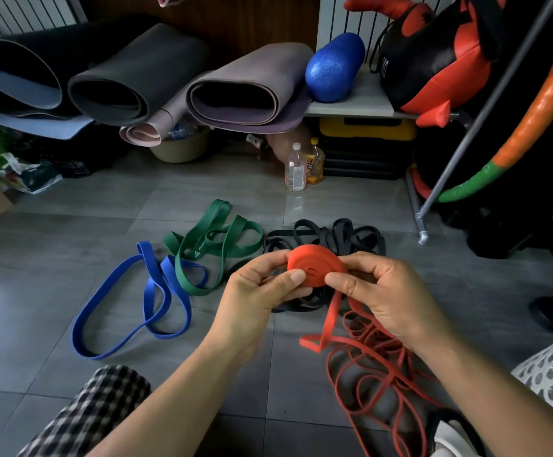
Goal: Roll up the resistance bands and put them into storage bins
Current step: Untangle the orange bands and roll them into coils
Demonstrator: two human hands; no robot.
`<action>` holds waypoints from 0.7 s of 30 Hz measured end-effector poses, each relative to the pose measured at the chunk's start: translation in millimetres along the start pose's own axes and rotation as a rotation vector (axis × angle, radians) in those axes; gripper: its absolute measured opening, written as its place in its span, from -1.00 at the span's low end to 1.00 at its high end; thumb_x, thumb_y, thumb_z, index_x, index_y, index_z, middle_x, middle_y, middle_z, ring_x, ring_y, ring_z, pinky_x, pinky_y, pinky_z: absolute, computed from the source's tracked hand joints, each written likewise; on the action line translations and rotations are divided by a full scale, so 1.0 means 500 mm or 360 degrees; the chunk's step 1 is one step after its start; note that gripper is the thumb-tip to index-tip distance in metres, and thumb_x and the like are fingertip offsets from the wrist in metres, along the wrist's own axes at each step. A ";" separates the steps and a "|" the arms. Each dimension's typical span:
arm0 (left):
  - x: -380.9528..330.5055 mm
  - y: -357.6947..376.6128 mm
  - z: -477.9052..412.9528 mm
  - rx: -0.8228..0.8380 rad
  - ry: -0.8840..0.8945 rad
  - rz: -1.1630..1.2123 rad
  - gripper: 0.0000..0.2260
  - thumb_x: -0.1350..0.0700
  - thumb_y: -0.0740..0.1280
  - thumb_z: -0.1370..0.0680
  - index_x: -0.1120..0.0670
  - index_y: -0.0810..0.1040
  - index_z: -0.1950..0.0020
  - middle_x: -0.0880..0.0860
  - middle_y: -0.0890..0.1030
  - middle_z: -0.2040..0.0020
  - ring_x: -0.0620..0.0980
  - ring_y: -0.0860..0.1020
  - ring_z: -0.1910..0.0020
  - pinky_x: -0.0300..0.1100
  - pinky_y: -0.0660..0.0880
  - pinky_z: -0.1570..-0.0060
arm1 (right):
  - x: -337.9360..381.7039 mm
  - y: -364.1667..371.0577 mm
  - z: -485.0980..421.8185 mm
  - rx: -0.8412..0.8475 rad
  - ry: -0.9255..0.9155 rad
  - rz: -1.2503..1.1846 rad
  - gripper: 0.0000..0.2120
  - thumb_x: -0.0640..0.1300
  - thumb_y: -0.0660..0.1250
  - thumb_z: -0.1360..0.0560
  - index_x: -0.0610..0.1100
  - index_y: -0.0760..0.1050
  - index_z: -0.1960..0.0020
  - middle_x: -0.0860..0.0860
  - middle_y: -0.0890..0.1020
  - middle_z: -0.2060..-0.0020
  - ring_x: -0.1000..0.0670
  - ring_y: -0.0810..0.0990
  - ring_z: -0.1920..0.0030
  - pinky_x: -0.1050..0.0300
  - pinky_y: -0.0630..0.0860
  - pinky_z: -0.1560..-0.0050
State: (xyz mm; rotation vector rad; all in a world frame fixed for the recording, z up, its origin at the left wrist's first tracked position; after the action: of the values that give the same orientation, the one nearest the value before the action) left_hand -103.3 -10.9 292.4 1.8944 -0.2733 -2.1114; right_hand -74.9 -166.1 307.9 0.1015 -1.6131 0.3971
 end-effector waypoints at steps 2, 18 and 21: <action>0.004 0.004 0.002 0.0003 -0.0034 0.0148 -0.74 0.20 0.35 -0.32 0.19 0.57 0.01 0.07 0.68 0.18 -0.03 0.65 0.18 -0.23 0.60 0.16 | 0.003 0.006 0.001 -0.0011 -0.0021 -0.0062 -0.81 -0.02 0.39 -0.24 0.02 0.61 0.15 0.18 0.68 0.27 0.23 0.63 0.20 0.45 0.46 0.17; -0.006 -0.009 -0.004 0.0324 0.0409 -0.1339 -0.70 0.29 0.45 -0.38 0.01 0.62 -0.06 -0.05 0.61 0.06 -0.17 0.57 0.08 -0.28 0.52 -0.03 | 0.012 0.012 0.012 0.0215 -0.0351 0.1354 -0.79 0.02 0.35 -0.44 -0.02 0.60 -0.04 0.09 0.58 0.14 0.08 0.54 0.11 0.07 0.46 0.08; -0.009 -0.010 -0.005 0.0115 0.0369 -0.1155 -0.79 0.34 0.43 -0.38 0.10 0.64 0.05 -0.01 0.65 0.17 -0.10 0.60 0.18 -0.30 0.54 0.06 | 0.013 0.007 0.011 0.0130 -0.0290 0.1079 -0.78 -0.02 0.39 -0.42 -0.02 0.60 -0.06 0.09 0.58 0.14 0.10 0.54 0.10 0.13 0.47 0.05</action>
State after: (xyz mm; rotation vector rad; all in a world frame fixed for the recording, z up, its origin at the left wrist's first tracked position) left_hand -101.1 -4.4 294.7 2.5244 0.4670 -2.2550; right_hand -81.6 -163.6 313.6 -0.3688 -1.7846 0.9969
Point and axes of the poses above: each hand's wrist, its own z-axis away from the middle knuckle, its own y-axis out of the palm, x = y × z, the point moved 3 cm from there along -z, towards the middle knuckle
